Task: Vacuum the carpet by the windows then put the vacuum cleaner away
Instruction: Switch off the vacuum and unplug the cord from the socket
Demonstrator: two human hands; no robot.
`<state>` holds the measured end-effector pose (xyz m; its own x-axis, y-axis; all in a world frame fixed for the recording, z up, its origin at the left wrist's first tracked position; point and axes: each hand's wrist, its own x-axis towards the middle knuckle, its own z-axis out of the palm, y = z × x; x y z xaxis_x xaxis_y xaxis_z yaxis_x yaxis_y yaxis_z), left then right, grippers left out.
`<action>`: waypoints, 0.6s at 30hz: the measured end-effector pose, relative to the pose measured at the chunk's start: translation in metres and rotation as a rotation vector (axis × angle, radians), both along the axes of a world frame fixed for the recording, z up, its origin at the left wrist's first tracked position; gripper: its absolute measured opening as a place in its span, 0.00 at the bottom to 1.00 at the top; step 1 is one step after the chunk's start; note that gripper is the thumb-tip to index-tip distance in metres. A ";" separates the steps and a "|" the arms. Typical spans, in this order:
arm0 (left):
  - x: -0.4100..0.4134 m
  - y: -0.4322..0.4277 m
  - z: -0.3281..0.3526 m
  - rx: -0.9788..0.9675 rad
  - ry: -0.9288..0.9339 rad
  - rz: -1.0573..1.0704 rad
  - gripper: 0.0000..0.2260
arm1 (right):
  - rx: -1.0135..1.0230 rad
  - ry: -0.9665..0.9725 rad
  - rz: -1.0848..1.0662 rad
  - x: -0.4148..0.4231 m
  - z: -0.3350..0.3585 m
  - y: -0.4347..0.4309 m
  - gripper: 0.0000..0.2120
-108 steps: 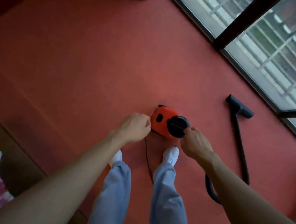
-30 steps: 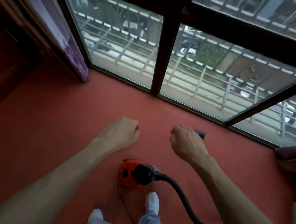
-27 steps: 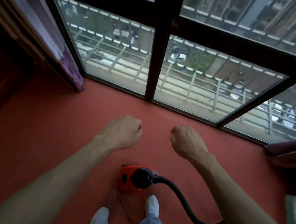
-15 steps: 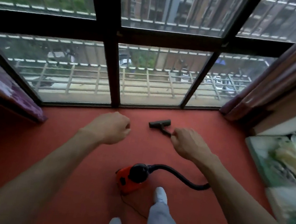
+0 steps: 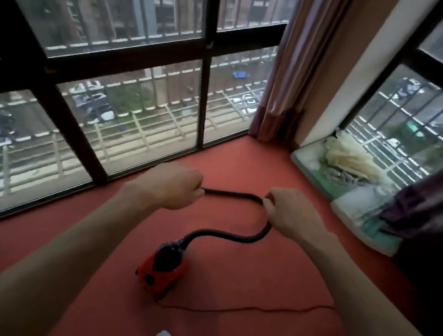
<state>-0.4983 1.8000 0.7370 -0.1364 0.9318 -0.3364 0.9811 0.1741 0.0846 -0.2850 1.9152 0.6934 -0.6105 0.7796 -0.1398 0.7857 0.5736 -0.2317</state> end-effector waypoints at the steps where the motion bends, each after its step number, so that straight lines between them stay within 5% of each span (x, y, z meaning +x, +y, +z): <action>1: 0.021 0.011 0.001 -0.006 -0.001 -0.037 0.14 | 0.001 0.000 -0.028 0.025 0.001 0.003 0.12; 18: 0.477 0.143 0.004 -0.032 -0.065 -0.629 0.13 | -0.049 -0.032 -0.653 0.482 -0.001 0.007 0.12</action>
<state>-0.0215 1.9434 0.7412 0.4561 0.8164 -0.3541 0.8895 -0.4309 0.1522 0.1975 1.9217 0.6929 -0.0085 0.9807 -0.1953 0.9758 -0.0346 -0.2161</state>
